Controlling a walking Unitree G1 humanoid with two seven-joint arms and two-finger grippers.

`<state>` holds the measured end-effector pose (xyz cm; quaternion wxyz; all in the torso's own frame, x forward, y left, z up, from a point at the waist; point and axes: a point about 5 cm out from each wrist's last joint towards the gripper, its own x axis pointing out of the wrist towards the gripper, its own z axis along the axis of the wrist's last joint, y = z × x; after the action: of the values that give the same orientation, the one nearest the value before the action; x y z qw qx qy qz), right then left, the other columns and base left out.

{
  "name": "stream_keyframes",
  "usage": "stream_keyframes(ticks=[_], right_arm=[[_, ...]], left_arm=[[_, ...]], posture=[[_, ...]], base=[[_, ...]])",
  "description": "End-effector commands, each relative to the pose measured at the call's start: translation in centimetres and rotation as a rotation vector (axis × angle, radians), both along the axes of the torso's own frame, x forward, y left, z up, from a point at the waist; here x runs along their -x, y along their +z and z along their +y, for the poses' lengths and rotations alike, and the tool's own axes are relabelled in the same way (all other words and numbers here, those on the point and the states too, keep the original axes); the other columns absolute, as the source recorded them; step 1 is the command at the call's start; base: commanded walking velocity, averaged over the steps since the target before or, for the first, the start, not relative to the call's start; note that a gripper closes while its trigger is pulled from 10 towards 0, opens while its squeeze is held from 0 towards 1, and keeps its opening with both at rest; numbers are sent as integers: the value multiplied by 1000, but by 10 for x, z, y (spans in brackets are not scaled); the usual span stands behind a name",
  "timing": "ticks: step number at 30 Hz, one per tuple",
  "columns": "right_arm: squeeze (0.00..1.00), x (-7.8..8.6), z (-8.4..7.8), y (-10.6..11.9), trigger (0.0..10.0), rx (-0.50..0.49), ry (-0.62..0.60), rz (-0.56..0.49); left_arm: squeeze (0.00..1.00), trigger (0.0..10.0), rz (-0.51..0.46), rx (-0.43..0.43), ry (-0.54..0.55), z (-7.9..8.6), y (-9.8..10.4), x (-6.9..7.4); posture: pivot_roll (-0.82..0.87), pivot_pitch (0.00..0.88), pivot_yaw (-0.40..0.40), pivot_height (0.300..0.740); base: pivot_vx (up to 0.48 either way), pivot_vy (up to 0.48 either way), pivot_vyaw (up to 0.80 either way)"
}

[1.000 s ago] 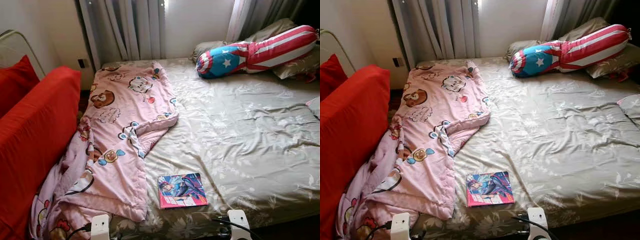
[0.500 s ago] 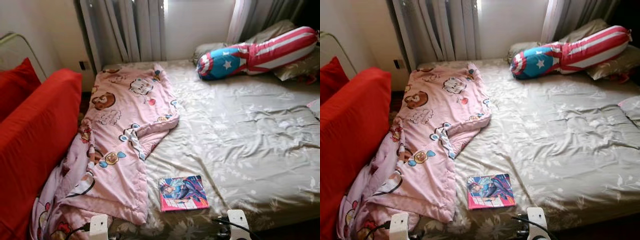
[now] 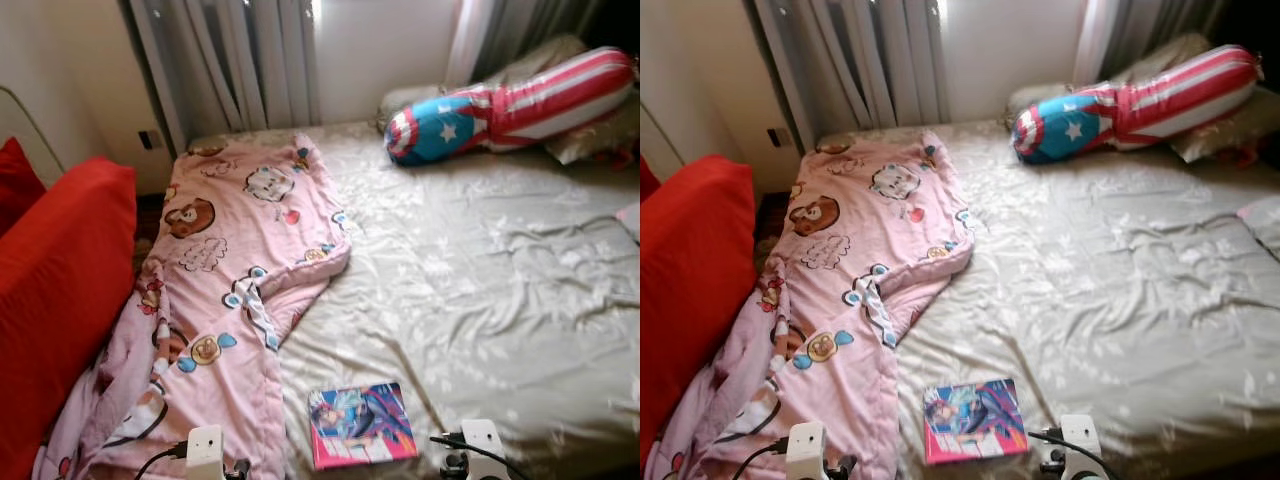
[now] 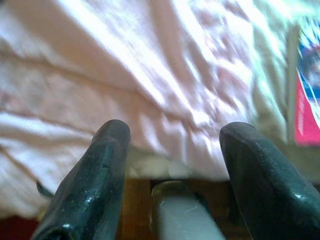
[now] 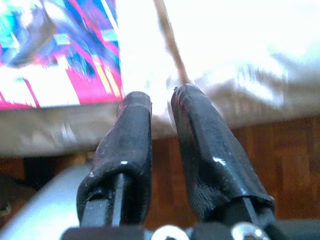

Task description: Clean up the room

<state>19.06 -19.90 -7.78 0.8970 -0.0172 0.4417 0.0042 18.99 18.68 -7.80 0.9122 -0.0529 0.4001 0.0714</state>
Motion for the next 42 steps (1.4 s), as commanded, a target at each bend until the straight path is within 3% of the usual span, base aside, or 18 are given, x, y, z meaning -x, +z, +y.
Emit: stream_keyframes(ticks=[1, 13, 14, 15, 18, 28, 35, 42], right_arm=[[0, 5, 7, -3, 10000, -20, 4, -1], [0, -1, 11, 4, 10000, -96, -71, -152], [0, -11, 13, 10, 10000, -120, -73, -195], [0, -43, 17, 31, 10000, -123, -47, -333], [0, -59, 18, 46, 10000, -115, -34, -441], [0, -64, 4, 61, 10000, -113, -50, -588], [0, -65, 0, 66, 10000, -99, -55, -633], [0, -62, 1, 65, 10000, -82, -72, -646]], left_arm=[[0, 10000, 10, -7, 18, 7, -3, 8], [0, 10000, -94, 26, 74, 9, 2, 5], [0, 10000, -101, 23, 76, 9, 3, 5], [0, 10000, -193, 16, 80, 15, 17, -18], [0, 10000, -297, 3, 76, 21, 34, -38], [0, 10000, -503, 12, 9, 22, 57, -54], [0, 10000, -574, 11, -13, 20, 69, -63], [0, 10000, -614, -10, -81, 13, 73, -64]], posture=[[-129, 0, 24, 740], [-138, 0, 43, 740], [-138, 0, 43, 740], [-137, 0, 44, 740], [-138, 0, 43, 740], [-141, 0, 25, 740], [-149, 0, 21, 740], [-146, 0, 22, 740]], base=[[0, 0, 0], [0, 0, 0], [0, 0, 0], [0, 0, 0], [0, 0, 0], [0, 0, 0], [0, 0, 0], [0, 0, 0]])
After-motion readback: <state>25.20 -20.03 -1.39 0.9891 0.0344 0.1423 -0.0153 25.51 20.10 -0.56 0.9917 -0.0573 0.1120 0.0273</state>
